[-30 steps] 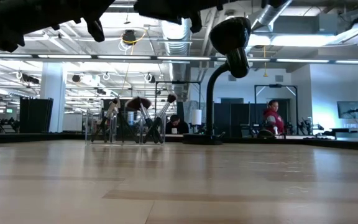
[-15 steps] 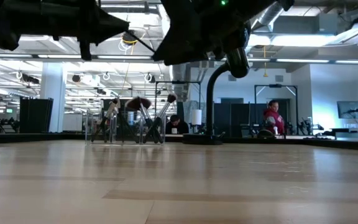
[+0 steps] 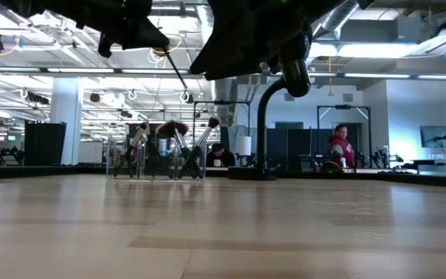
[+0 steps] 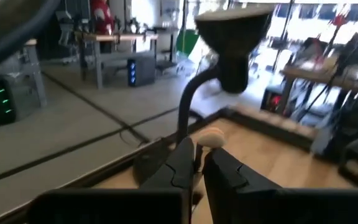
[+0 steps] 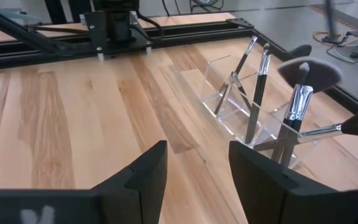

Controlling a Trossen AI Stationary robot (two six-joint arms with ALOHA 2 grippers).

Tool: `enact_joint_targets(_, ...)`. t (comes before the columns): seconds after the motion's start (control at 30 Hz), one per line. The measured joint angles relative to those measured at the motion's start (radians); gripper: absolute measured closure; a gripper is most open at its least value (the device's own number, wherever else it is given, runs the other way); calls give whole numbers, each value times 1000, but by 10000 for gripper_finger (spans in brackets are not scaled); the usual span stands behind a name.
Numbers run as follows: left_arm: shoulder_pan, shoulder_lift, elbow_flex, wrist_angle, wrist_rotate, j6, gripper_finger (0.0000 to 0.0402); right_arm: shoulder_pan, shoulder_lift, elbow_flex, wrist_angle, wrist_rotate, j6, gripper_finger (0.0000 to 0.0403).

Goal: Put items in baskets/containers
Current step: Put the black eyeshadow brush into the transparent organizer

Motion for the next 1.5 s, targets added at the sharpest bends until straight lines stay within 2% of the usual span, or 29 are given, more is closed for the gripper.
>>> enact_joint_targets(0.23,-5,0,34,-273,-87,-127,383,0,0,0,0,0,0,242)
enact_joint_targets(0.7,52,-13,34,-491,-81,-323,381,3,0,0,0,-17,16,242)
enact_joint_targets(0.83,53,-50,34,-612,-77,-394,381,3,0,0,0,-19,16,242)
enact_joint_targets(1.07,53,-111,34,-760,2,-539,381,3,0,0,0,-19,17,242)
enact_joint_targets(1.33,98,-54,27,-790,31,-550,380,2,0,0,0,-19,17,242)
enact_joint_targets(1.5,178,-4,15,-792,155,-556,377,3,0,0,0,-19,17,242)
